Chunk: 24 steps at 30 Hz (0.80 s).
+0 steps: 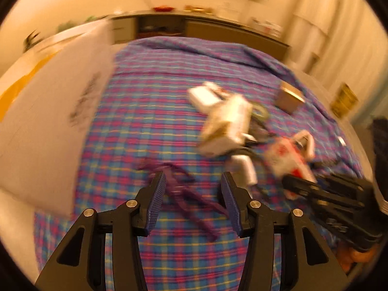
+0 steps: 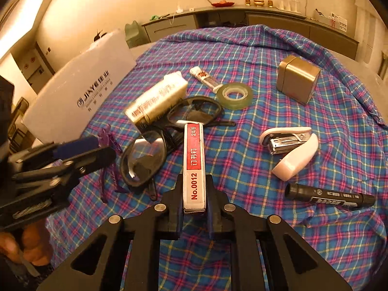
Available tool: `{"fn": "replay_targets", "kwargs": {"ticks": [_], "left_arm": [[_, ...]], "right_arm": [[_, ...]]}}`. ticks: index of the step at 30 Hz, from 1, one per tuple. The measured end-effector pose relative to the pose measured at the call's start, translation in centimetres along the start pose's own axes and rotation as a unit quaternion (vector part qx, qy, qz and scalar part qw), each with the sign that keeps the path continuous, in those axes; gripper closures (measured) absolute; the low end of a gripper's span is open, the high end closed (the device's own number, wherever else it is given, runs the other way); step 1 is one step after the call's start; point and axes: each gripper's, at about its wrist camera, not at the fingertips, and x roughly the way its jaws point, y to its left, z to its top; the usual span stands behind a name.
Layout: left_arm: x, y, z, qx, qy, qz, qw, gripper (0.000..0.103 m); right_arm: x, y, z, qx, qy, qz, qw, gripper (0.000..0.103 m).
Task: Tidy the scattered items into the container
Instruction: 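Grasp the purple toy figure with the left gripper while the right grasps the red-white staple box, then carry the figure and staple box in both grippers over to the white cardboard box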
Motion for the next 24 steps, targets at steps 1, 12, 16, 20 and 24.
{"fn": "replay_targets", "kwargs": {"ticks": [1,12,16,20,24], "left_arm": [[0.0,0.7,0.1,-0.015,0.004,-0.006,0.9999,0.052],[4.0,-1.5,-0.4,0.019,0.025,0.035,0.9989,0.043],[3.8,-1.2,-0.2,0.012,0.013,0.025,0.9995,0.051],[2.0,-0.5,0.2,0.005,-0.01,0.013,0.9998,0.051],[-0.2,-0.4,0.5,0.01,-0.036,0.009,0.9992,0.051]], "right_arm": [[-0.3,-0.1,0.0,0.004,-0.002,0.003,1.0,0.087],[-1.3,0.3,-0.2,0.02,0.0,0.045,0.999,0.087],[-1.8,0.4,-0.1,0.02,-0.006,0.052,0.998,0.087],[-2.3,0.4,-0.1,0.023,-0.013,0.054,0.998,0.087],[-3.0,0.9,0.0,0.017,-0.026,0.058,0.998,0.087]]}}
